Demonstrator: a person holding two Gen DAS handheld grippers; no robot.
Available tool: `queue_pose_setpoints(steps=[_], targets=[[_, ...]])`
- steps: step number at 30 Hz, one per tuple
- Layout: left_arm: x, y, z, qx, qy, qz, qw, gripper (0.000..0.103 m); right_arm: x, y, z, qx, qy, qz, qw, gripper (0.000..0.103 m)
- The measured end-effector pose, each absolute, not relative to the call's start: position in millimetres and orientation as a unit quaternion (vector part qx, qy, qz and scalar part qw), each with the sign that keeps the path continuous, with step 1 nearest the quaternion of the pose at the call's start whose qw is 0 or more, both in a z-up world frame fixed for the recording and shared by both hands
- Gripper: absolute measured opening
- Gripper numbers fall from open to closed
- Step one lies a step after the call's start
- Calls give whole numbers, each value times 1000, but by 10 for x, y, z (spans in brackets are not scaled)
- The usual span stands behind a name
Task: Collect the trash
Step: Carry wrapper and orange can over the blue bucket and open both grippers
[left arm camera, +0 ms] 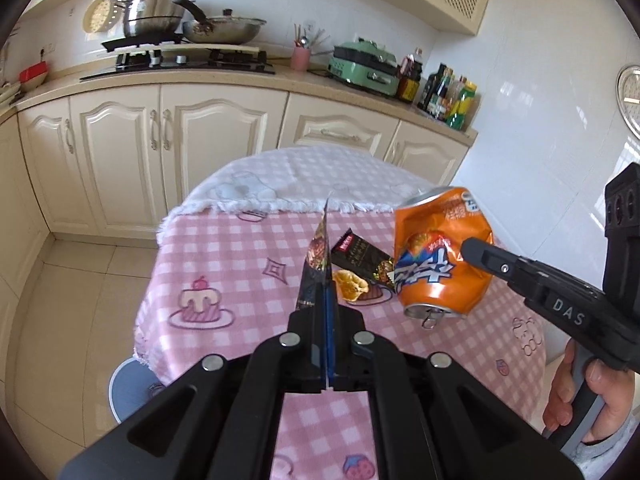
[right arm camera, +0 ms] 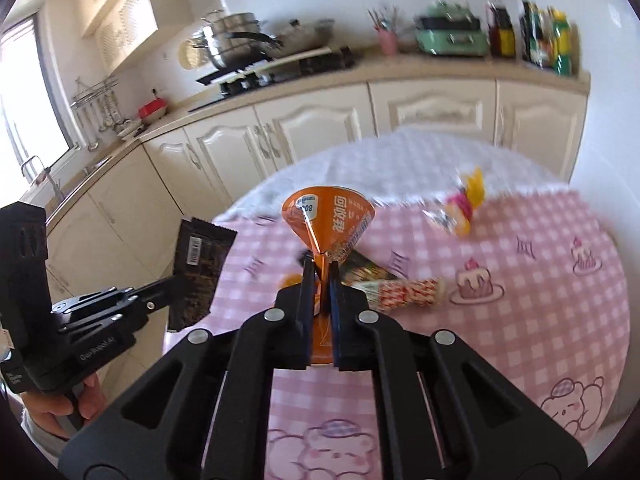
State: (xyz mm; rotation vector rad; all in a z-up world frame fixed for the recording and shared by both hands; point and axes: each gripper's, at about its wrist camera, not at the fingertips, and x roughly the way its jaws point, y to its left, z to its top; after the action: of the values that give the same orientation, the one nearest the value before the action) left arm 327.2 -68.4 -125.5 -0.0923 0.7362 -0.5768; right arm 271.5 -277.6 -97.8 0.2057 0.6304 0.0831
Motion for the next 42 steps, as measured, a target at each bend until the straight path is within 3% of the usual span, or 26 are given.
queue_pose_setpoints(steps=[7,16,25,31,36,38,40,42], targets=[[3139,25,-1212,-76,339,-237,907,0,2850,-1931,-875,53,305,110,944,7],[3211,1335,-1648,-130,368,-123,913,0,3310,-643,-1310,9,350,211,913,7],[3749,2013,-2822,-175,464,-62,866,0,3917,368,-2537,-33,446,226,865,7],[4195,2026,-3644,-176,528,-57,829,0,4232,561,-3509,-54,514,194,834,7],[4445,1927,-4009,-170,548,-67,816,1,4409,534,-3911,-56,541,174,821,7],[4503,1894,-4048,-169,549,-69,815,7,4448,520,-4002,-51,549,169,817,7],[4545,1882,-4079,-166,549,-64,816,38,4481,515,-4073,-48,554,165,814,7],[4537,1892,-4079,-159,547,-56,820,40,4522,515,-4117,-43,559,164,812,7]])
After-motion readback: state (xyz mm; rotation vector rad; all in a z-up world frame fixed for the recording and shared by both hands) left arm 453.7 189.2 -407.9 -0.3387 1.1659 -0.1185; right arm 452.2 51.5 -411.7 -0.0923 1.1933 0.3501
